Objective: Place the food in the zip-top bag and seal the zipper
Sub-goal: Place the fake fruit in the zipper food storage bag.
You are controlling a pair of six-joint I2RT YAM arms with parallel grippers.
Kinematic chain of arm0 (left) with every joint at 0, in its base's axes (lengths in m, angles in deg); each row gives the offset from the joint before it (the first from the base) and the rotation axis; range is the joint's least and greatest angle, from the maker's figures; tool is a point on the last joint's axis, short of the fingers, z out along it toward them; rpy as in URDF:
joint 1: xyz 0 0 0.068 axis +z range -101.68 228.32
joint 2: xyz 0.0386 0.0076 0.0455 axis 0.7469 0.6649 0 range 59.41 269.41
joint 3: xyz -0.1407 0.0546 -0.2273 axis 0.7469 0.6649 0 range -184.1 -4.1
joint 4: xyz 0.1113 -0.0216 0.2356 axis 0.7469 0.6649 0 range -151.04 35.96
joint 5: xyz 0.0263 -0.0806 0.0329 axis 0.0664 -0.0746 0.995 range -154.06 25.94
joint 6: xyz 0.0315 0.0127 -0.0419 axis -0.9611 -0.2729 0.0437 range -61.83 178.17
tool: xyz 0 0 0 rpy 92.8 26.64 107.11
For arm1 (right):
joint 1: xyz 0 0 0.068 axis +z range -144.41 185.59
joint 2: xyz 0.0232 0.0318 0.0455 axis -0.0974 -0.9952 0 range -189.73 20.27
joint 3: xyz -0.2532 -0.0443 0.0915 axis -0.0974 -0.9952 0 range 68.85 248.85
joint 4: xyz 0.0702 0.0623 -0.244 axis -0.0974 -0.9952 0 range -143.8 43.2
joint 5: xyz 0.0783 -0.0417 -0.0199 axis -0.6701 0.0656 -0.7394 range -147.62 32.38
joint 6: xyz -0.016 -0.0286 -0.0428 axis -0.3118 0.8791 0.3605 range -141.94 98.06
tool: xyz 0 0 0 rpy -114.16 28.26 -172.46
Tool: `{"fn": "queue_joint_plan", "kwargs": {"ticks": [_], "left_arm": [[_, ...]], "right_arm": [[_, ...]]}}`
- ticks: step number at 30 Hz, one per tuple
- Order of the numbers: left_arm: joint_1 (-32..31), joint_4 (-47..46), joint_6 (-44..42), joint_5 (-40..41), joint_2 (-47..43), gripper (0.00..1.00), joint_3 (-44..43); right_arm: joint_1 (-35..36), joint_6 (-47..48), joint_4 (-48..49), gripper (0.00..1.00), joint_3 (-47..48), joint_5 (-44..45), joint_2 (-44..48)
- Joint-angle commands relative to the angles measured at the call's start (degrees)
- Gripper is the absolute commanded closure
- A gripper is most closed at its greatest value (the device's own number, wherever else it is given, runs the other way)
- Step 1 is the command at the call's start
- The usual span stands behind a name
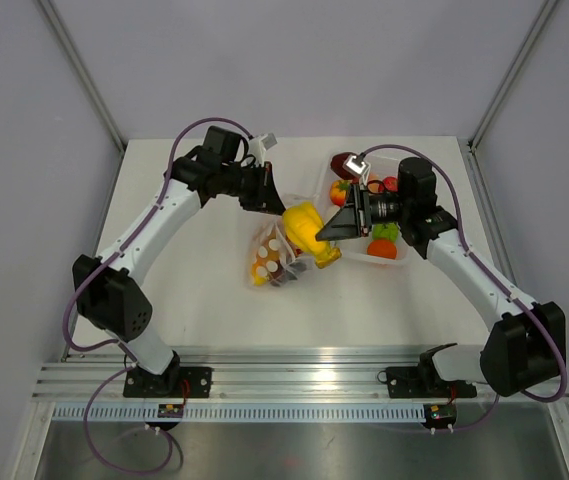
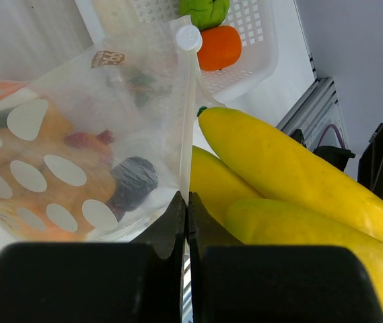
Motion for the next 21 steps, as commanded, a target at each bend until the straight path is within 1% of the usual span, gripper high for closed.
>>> {"fn": "queue_joint_plan", "kwargs": {"ticks": [1,3,7,10,12,16,21], "left_arm": [[0.2,-3.1,-0.9,-3.1,-2.4,1.00,0.0],[0.2,-3.2,-0.9,-2.9,-2.4,1.00,0.0],[0.2,-3.2,-0.9,-2.8,-2.2,1.00,0.1],[0.2,-3.6,-1.1,-3.0,-2.5,1.00,0.4],[0.2,-3.6,-1.2,-2.9,-2.8,1.00,0.4],[0.2,-3.4,-1.4,-3.0,-3.0,1.00,0.3],[0.2,-3.2,-1.9,-3.2,-3.9,1.00,0.3]], "right_arm": [[0.0,-4.7,6.2,1.00,0.8,-1.9,1.7],[0.2,-5.2,6.4,1.00,0.4,-2.2,1.3],[0.6,-10.4,12.3,1.00,-2.3,-2.2,0.6],[0.7,-11.9,13.6,1.00,-3.9,-2.0,-0.4],[0.7,-11.9,13.7,1.00,-4.0,-1.7,-1.3],[0.7,-15.5,17.8,1.00,-3.8,-1.1,-4.0],[0.6,-17.1,17.7,1.00,-1.8,0.3,-7.1]]}}
